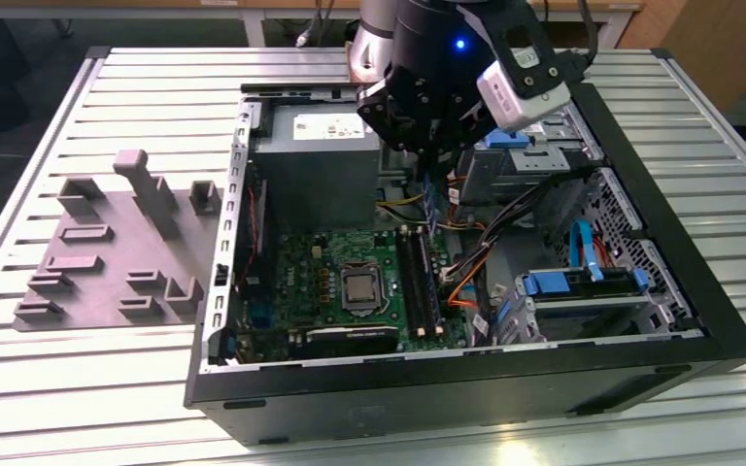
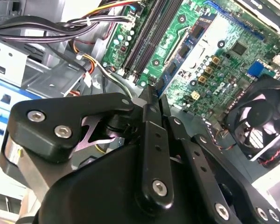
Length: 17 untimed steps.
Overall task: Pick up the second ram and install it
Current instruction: 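Insert the second ram into the second slot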
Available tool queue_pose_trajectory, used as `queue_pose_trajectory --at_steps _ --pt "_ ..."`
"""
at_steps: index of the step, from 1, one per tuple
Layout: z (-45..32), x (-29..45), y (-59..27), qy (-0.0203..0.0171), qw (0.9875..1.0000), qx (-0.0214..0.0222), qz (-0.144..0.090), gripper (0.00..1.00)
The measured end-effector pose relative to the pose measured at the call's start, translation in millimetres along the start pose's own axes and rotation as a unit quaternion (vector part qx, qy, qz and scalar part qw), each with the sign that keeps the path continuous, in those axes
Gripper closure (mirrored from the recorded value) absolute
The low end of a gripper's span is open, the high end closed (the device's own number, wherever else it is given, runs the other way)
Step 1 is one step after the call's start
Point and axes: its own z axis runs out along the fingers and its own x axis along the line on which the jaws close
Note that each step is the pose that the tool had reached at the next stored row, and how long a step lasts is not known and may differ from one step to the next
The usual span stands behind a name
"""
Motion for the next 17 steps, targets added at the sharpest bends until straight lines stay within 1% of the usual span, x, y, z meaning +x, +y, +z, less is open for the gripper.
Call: queue_pose_trajectory --at_steps 11,13,17 --pt "19.9 0.4 0.0 -0.0006 1.0000 0.0015 0.000 0.86" --pt "20.5 0.4 0.0 -0.0006 1.0000 0.0026 0.000 0.86" --pt "20.5 0.4 0.0 -0.0006 1.0000 0.0028 0.000 0.86"
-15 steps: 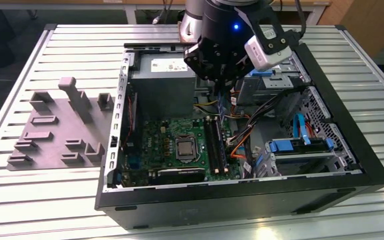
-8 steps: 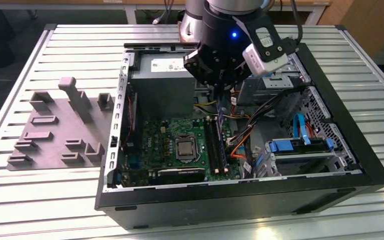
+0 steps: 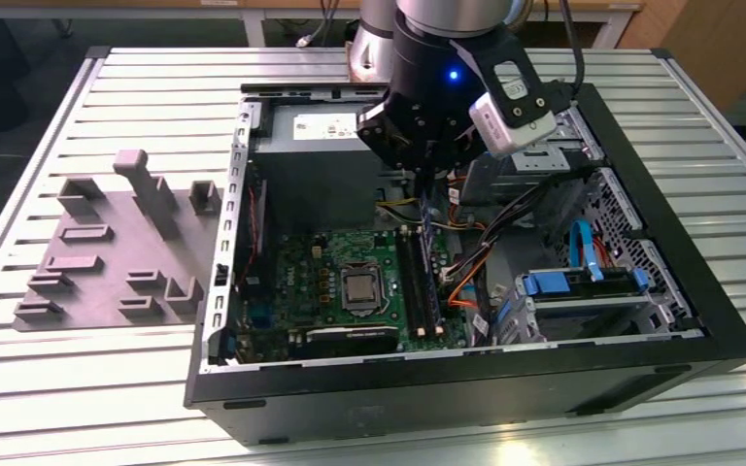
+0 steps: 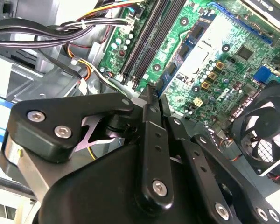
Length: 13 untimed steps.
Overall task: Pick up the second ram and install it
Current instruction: 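Insert the second ram into the second slot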
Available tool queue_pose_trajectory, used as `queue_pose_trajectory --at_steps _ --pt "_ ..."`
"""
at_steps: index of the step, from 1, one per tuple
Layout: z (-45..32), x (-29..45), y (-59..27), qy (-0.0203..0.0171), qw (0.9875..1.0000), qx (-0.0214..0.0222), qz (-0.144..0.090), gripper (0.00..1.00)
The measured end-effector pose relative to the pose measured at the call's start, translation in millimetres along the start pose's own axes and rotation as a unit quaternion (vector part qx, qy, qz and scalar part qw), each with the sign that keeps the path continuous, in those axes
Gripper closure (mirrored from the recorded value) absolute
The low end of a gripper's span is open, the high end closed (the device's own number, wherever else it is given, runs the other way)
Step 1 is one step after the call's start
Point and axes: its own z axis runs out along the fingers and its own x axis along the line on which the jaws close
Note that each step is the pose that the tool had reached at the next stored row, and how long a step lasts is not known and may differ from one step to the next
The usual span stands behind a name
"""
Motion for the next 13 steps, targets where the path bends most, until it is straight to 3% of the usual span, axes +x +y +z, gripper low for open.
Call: queue_pose_trajectory --at_steps 5,8,13 --pt "0.3 0.3 0.1 0.0000 1.0000 0.0001 0.000 0.86" --pt "2.8 -0.4 0.3 0.0003 1.0000 -0.0042 0.000 0.86" --pt "10.1 -2.1 0.8 0.0004 0.9998 -0.0053 -0.017 0.86"
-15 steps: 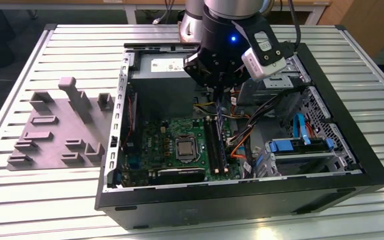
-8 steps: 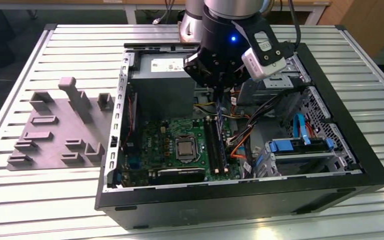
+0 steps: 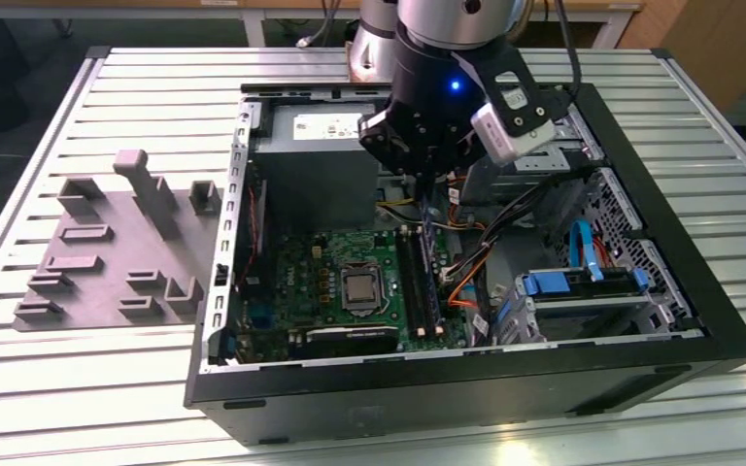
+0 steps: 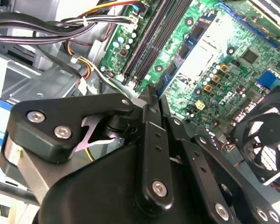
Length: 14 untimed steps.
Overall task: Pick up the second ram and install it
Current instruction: 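Insert the second ram into the second slot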
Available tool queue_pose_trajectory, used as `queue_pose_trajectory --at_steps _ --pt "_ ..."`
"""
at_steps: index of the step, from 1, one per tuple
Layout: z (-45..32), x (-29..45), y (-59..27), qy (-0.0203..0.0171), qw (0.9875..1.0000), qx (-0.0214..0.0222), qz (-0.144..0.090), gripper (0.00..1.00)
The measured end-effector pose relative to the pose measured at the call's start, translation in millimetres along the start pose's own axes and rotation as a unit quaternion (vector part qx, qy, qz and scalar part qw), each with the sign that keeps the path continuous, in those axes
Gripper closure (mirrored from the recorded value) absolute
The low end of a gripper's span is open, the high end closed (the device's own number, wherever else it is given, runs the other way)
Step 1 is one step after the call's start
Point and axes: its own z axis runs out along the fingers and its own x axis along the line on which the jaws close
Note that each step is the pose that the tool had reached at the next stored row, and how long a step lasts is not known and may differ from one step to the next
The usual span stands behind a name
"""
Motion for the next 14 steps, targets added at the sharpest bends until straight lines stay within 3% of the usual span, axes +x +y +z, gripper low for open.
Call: queue_pose_trajectory --at_steps 14 --pt "24.8 -0.6 -4.2 0.0005 1.0000 -0.0004 0.000 0.86"
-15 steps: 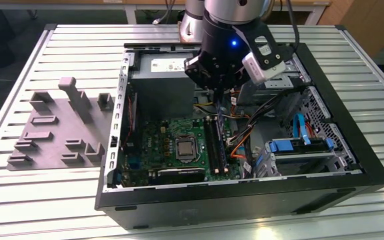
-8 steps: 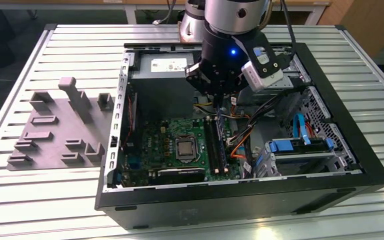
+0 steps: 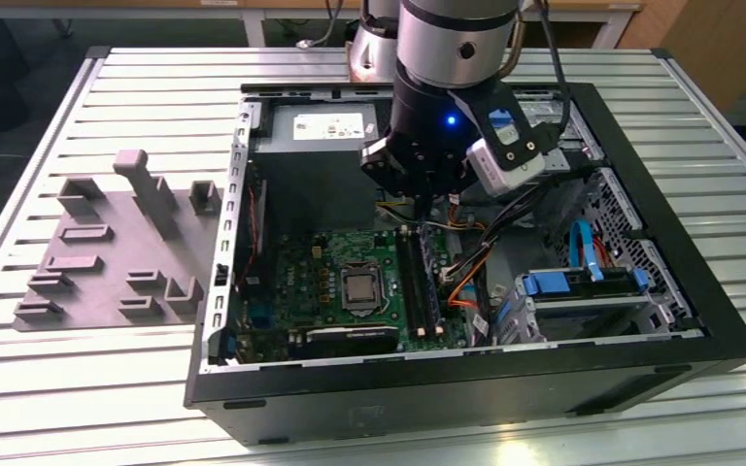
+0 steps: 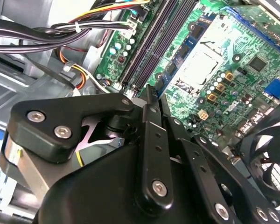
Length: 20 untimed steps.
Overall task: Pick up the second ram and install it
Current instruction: 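Insert the second ram into the second slot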
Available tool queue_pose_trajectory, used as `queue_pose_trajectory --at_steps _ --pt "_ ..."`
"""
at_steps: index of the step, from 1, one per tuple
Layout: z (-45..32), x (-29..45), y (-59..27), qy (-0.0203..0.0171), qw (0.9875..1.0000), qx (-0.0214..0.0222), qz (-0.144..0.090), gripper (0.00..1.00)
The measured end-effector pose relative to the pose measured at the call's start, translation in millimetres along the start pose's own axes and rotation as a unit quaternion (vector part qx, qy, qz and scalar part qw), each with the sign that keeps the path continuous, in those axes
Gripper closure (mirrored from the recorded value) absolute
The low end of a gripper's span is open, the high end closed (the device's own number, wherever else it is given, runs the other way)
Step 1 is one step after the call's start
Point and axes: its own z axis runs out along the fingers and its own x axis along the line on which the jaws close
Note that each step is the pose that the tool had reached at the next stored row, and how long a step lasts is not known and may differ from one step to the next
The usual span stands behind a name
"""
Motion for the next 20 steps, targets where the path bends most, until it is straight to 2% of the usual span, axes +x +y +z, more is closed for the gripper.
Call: queue_pose_trajectory --at_steps 15,20 --pt "26.3 0.3 -0.4 0.0004 1.0000 0.0000 0.001 0.86" --pt "30.0 0.5 -3.4 0.0011 1.0000 0.0001 0.004 0.86"
